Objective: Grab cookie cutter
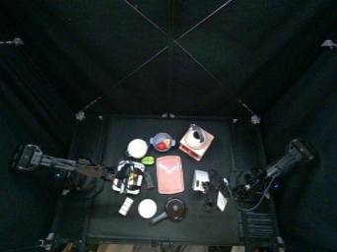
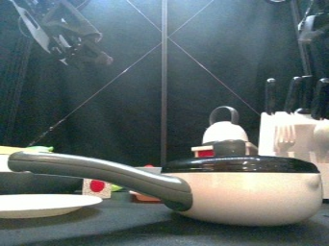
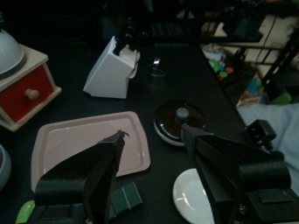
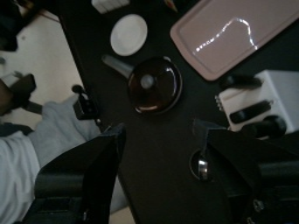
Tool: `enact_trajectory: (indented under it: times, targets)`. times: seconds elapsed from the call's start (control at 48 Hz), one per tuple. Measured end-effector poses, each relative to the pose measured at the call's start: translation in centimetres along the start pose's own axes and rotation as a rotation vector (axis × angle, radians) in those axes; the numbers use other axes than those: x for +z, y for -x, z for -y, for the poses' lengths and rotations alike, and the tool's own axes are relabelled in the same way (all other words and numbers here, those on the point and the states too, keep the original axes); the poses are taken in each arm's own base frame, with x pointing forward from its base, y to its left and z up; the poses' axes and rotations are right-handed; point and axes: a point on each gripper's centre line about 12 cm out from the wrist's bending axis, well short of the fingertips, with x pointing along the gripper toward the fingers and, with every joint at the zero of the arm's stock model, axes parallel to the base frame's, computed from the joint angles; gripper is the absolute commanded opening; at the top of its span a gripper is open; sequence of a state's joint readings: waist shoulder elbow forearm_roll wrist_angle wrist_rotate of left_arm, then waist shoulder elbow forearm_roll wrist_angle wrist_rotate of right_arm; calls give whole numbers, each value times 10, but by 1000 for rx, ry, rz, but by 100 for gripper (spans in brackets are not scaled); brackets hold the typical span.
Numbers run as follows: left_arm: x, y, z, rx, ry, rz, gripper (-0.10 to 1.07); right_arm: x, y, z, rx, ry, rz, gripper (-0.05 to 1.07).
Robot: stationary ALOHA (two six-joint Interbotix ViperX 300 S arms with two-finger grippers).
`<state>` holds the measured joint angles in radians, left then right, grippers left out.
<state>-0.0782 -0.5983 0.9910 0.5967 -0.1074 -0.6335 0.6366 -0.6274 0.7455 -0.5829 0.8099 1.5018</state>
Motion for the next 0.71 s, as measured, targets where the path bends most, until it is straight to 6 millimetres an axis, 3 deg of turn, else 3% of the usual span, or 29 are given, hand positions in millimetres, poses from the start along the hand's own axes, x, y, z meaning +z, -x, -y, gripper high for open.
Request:
enact_trajectory:
  times: [0.208,0.396,0.708]
  targets:
    - [-10,7,5,-47,41,51,91,-36,-13,-1,-127,12,-127,94]
    - [-9,13,5,-54,42,75,91,-63,-40,-6,-208,96,-187,94]
    - [-13,14,2,-41,49,69,91,-86,-72,4,-406,188,-224,94]
